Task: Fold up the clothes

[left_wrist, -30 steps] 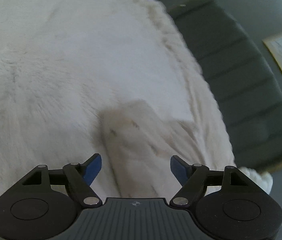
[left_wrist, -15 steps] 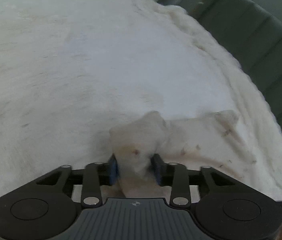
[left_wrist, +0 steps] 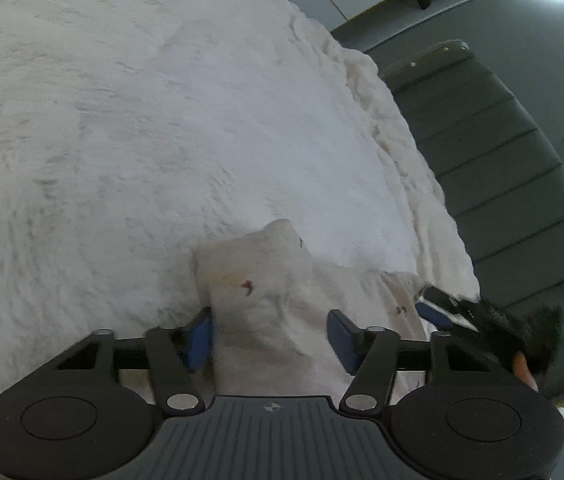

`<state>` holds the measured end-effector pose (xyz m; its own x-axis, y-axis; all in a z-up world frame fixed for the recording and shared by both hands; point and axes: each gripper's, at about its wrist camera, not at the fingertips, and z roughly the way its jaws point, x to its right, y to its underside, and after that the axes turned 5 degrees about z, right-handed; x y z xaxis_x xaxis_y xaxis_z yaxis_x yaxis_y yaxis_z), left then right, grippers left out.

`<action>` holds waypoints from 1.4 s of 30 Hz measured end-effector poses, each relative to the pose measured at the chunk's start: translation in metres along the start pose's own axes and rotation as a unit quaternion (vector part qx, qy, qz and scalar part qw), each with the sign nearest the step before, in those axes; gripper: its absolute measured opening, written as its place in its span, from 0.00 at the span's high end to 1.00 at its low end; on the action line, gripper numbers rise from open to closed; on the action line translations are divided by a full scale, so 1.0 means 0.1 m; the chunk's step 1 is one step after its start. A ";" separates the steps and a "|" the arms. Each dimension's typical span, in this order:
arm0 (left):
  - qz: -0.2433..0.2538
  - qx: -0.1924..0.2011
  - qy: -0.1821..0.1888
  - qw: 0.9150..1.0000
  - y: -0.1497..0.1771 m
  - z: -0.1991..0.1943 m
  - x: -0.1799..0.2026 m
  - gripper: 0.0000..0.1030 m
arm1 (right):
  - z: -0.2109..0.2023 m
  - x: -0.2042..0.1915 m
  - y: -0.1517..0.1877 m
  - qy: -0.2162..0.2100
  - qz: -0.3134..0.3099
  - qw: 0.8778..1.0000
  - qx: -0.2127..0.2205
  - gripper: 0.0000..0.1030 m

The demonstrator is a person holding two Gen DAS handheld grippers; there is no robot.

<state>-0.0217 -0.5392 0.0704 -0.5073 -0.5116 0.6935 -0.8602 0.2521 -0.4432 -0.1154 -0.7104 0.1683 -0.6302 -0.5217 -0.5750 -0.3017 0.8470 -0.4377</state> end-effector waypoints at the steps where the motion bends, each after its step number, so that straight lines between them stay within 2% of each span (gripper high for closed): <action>1: 0.004 -0.002 -0.002 1.000 -0.01 0.03 -0.01 0.74 | 0.07 0.00 0.00 -0.006 0.001 1.000 0.000 0.95; 2: 0.008 0.000 -0.005 1.000 -0.01 0.04 -0.02 0.78 | 0.15 0.01 -0.01 -0.013 0.002 1.000 0.000 0.96; 3: 0.010 0.002 -0.008 1.000 0.00 0.04 -0.04 0.81 | 0.16 0.02 -0.04 -0.010 -0.002 1.000 0.020 0.96; 4: 0.010 0.006 -0.009 1.000 0.00 0.04 -0.05 0.81 | 0.08 0.10 -0.08 0.013 0.014 0.997 0.076 0.97; 6: 0.008 0.008 -0.006 1.000 0.00 0.07 -0.08 0.81 | 0.04 0.29 -0.11 0.007 0.058 0.991 0.117 0.97; 8: 0.006 0.004 -0.008 1.000 0.00 0.10 -0.08 0.81 | 0.10 0.32 -0.06 0.018 0.048 0.993 0.105 0.96; 9: 0.005 0.002 -0.010 1.000 -0.01 0.10 -0.08 0.77 | 0.09 0.32 -0.04 0.028 0.035 0.994 0.103 0.95; 10: -0.002 0.000 -0.011 1.000 -0.01 0.09 -0.09 0.71 | 0.08 0.32 -0.01 0.038 0.021 0.994 0.101 0.88; 11: -0.018 -0.007 -0.018 1.000 -0.02 0.09 -0.11 0.60 | 0.01 0.35 0.00 0.039 0.025 0.995 0.083 0.75; 13: -0.025 -0.012 -0.010 1.000 -0.01 0.06 -0.12 0.55 | -0.21 0.44 0.03 0.018 0.034 0.998 0.052 0.62; 14: -0.031 -0.014 -0.003 0.999 0.00 0.03 -0.12 0.48 | -0.29 0.45 0.06 0.005 0.030 0.998 0.048 0.60; 15: -0.037 -0.017 0.003 0.999 0.02 0.01 -0.12 0.47 | -0.36 0.46 0.09 -0.009 0.027 0.999 0.045 0.58; 18: -0.038 -0.032 0.028 0.998 0.10 -0.05 -0.08 0.47 | -0.87 0.59 0.46 -0.012 -0.008 1.000 0.003 0.55; 21: -0.023 -0.049 0.037 0.998 0.24 -0.09 -0.02 0.47 | -1.08 0.68 0.89 -0.009 -0.027 0.998 -0.051 0.54; 24: -0.008 -0.060 0.039 0.997 0.37 -0.09 0.04 0.55 | -1.17 0.77 1.30 -0.010 -0.035 0.995 -0.096 0.62; 25: 0.001 -0.056 0.033 0.998 0.40 -0.11 0.06 0.58 | -1.18 0.80 1.40 -0.011 -0.031 0.993 -0.110 0.84; 26: 0.012 -0.052 0.027 0.998 0.42 -0.12 0.09 0.67 | -1.22 0.81 1.49 -0.019 -0.030 0.993 -0.112 0.98; 27: 0.030 -0.048 0.019 0.998 0.44 -0.14 0.11 0.76 | -1.27 0.83 1.57 -0.027 -0.028 0.993 -0.114 1.00; 29: 0.048 -0.041 0.007 0.998 0.45 -0.20 0.09 0.80 | -1.47 0.81 1.64 -0.011 -0.043 0.995 -0.090 1.00; 31: 0.043 -0.040 0.012 0.998 0.49 -0.22 0.06 0.81 | -1.55 0.88 1.66 0.008 -0.033 0.996 -0.088 1.00; 32: 0.051 -0.041 0.006 0.998 0.52 -0.22 0.08 0.80 | -1.56 0.86 1.71 0.042 -0.049 0.994 -0.090 1.00; 33: 0.053 -0.043 0.001 0.998 0.53 -0.22 0.10 0.75 | -1.56 0.81 1.72 0.063 -0.065 0.992 -0.086 0.98; 35: 0.055 -0.047 -0.010 0.997 0.54 -0.22 0.14 0.72 | -1.63 0.66 1.73 0.104 -0.097 0.988 -0.061 0.85; 36: 0.051 -0.050 -0.010 0.997 0.54 -0.24 0.14 0.63 | -1.70 0.55 1.72 0.125 -0.112 0.985 -0.039 0.84; 38: 0.043 -0.050 -0.006 0.998 0.53 -0.28 0.13 0.57 | -1.88 0.24 1.75 0.119 -0.136 0.983 0.008 0.76; 39: 0.041 -0.049 0.000 0.998 0.52 -0.30 0.13 0.57 | -1.90 0.16 1.76 0.115 -0.143 0.983 0.015 0.73; 42: 0.043 -0.044 0.003 0.998 0.50 -0.28 0.19 0.57 | -1.88 -0.55 2.07 0.072 -0.205 0.976 0.027 0.63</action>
<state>-0.0755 -0.5135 0.0773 -0.5789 -0.4796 0.6594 -0.8150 0.3655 -0.4496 -0.2778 -0.4869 0.2397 -0.5597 -0.7927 -0.2416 -0.5143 0.5609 -0.6487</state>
